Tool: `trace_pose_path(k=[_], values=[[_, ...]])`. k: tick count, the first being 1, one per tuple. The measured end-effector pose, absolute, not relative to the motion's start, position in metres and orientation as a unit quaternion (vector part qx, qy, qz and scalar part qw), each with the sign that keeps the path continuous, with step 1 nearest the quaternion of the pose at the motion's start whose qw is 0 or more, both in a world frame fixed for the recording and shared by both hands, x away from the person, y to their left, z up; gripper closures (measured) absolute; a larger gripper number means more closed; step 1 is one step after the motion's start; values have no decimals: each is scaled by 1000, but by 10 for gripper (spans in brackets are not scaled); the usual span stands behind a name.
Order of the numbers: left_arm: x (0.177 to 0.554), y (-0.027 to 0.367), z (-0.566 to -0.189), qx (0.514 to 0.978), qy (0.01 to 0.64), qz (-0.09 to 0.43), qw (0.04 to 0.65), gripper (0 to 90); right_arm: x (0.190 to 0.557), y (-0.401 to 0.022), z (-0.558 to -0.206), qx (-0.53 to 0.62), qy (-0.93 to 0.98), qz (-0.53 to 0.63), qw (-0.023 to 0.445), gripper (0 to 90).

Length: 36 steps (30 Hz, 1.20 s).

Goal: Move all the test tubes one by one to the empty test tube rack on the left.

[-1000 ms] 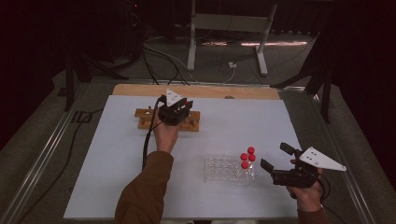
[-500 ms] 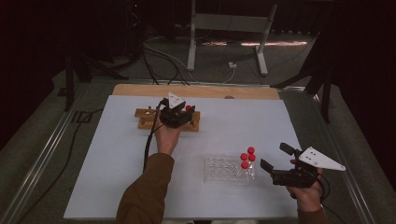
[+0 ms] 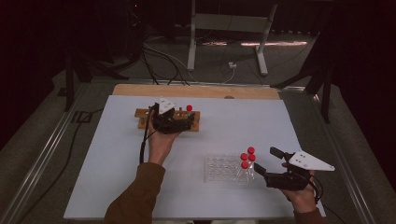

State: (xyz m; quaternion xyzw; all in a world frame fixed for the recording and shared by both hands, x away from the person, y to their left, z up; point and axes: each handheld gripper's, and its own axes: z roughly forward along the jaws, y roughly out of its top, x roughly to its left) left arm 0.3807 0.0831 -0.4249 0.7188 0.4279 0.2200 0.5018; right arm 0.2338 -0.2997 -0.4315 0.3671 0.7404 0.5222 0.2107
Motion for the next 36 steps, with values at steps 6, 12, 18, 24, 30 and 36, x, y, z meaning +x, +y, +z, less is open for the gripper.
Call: trace_pose_path(k=[6,12,18,24,30,36], values=[[357,87,-417,724,407,205,517,49,237,-298,-445,358,758,505,204,423],[338,92,-409,721,399,191,533,37,241,-296,-455,353,769,494,197,571],[319,95,-405,728,390,183,534,22,244,-295,-459,351,773,492,192,653],[304,101,-406,730,382,189,534,19,249,-290,-467,348,778,490,185,697],[294,105,-406,726,377,190,542,19,251,-286,-471,346,781,484,187,732],[290,104,-409,728,372,184,546,19,250,-287,-470,348,780,484,191,741]])
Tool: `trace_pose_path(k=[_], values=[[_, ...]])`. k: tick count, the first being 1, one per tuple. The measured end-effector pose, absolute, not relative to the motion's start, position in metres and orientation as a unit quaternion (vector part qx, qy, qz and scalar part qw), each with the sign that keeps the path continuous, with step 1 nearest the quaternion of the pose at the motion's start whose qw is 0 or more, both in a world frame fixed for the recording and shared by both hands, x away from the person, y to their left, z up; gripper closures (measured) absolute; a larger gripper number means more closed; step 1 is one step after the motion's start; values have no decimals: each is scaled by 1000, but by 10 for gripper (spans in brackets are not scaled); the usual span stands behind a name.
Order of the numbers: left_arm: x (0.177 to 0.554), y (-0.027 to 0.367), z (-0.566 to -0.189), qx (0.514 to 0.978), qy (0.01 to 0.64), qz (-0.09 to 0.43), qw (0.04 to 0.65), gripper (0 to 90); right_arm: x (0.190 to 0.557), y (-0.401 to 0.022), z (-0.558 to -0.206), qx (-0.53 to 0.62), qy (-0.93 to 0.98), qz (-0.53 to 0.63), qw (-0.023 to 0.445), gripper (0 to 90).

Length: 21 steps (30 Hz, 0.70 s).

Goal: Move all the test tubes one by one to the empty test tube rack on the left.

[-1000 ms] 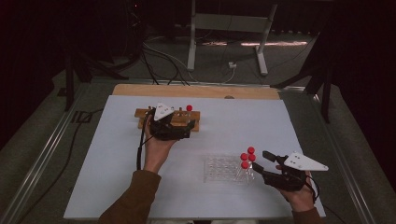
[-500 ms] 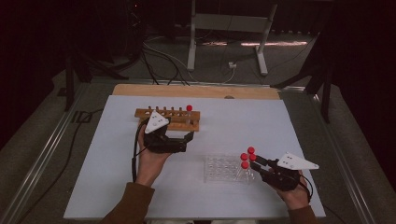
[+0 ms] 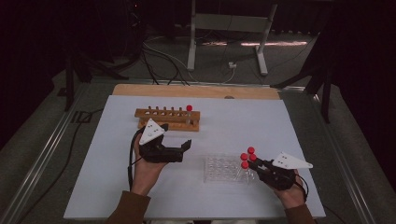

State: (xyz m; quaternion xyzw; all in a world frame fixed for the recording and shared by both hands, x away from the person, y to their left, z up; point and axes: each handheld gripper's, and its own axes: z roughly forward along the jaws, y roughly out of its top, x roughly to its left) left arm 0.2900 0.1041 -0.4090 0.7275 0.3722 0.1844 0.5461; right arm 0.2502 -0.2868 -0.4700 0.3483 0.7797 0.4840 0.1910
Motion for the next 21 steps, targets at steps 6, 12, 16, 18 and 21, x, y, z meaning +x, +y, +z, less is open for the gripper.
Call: trace_pose_path(k=[6,12,16,18,21], values=[[289,101,-410,728,369,179,550,19,248,-289,-464,348,775,491,193,742],[287,98,-413,731,365,178,548,19,247,-291,-456,346,770,498,198,743],[287,98,-415,732,367,177,546,19,246,-291,-450,344,769,500,200,743],[287,98,-415,732,367,177,546,19,246,-292,-447,343,769,501,200,743],[286,98,-415,733,366,177,546,19,244,-294,-442,342,767,504,203,744]])
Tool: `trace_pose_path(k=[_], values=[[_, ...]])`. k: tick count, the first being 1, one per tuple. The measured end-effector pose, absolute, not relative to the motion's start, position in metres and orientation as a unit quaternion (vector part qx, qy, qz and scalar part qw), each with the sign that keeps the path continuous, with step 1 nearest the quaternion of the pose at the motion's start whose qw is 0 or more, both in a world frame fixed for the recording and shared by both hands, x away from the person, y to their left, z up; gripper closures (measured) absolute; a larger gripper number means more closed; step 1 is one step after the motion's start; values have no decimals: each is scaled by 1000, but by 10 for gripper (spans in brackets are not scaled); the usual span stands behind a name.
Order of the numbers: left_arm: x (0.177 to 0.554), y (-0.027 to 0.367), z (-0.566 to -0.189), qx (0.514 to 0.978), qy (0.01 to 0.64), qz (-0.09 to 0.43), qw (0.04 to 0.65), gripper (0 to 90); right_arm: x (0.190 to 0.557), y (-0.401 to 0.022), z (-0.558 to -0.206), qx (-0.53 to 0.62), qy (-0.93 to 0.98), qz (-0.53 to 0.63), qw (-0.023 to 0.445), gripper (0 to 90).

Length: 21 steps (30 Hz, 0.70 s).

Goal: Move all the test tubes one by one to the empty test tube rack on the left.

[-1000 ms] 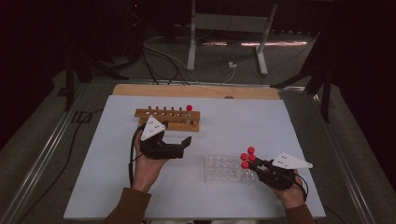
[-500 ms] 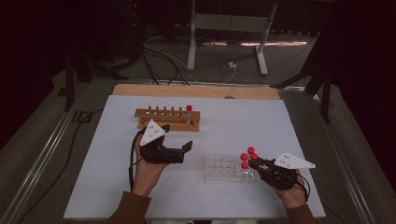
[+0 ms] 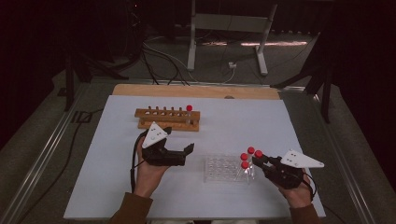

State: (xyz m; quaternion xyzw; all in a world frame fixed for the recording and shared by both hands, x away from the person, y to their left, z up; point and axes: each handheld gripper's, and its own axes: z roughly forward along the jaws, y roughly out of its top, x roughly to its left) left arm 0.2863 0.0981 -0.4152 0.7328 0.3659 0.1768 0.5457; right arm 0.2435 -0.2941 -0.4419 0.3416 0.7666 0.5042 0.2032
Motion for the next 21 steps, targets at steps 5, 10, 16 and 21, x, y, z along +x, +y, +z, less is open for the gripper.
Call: trace_pose_path(k=[5,10,16,21], values=[[284,97,-413,732,362,176,550,19,239,-296,-433,338,766,505,209,744],[285,96,-415,734,363,176,547,19,236,-299,-426,335,765,507,211,743],[285,96,-416,733,364,175,548,19,232,-298,-418,325,772,505,208,743],[284,96,-415,732,363,175,550,19,229,-298,-413,320,774,506,205,743]])
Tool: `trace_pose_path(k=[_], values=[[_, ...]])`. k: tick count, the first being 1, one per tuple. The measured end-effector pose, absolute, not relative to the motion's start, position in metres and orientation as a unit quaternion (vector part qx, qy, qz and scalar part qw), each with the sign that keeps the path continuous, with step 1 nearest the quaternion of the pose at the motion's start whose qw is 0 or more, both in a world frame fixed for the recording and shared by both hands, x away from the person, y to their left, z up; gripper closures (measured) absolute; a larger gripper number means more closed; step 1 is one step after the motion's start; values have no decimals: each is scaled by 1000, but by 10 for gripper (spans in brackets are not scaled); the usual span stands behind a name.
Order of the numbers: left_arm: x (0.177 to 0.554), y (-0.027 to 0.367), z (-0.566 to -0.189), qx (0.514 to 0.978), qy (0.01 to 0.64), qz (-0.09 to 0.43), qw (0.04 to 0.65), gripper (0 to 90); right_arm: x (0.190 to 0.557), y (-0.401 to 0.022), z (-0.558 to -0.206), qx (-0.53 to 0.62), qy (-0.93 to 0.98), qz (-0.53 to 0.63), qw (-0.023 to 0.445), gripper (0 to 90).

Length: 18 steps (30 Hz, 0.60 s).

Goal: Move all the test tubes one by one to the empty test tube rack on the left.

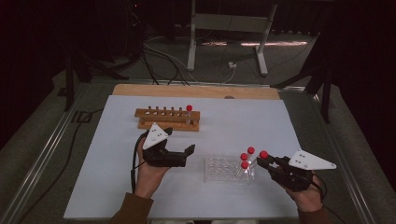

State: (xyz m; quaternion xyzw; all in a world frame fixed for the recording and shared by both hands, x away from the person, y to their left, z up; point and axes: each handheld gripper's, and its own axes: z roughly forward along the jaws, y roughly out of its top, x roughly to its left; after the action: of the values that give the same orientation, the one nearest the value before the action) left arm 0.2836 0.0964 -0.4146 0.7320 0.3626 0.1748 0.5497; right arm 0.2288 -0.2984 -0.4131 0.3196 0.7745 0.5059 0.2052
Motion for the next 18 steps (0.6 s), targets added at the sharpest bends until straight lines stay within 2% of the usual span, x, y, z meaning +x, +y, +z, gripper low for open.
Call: trace_pose_path(k=[9,18], values=[[281,94,-411,733,356,173,553,19,222,-295,-407,302,787,502,193,743],[278,88,-409,738,346,167,555,19,218,-283,-402,275,800,509,159,742]])
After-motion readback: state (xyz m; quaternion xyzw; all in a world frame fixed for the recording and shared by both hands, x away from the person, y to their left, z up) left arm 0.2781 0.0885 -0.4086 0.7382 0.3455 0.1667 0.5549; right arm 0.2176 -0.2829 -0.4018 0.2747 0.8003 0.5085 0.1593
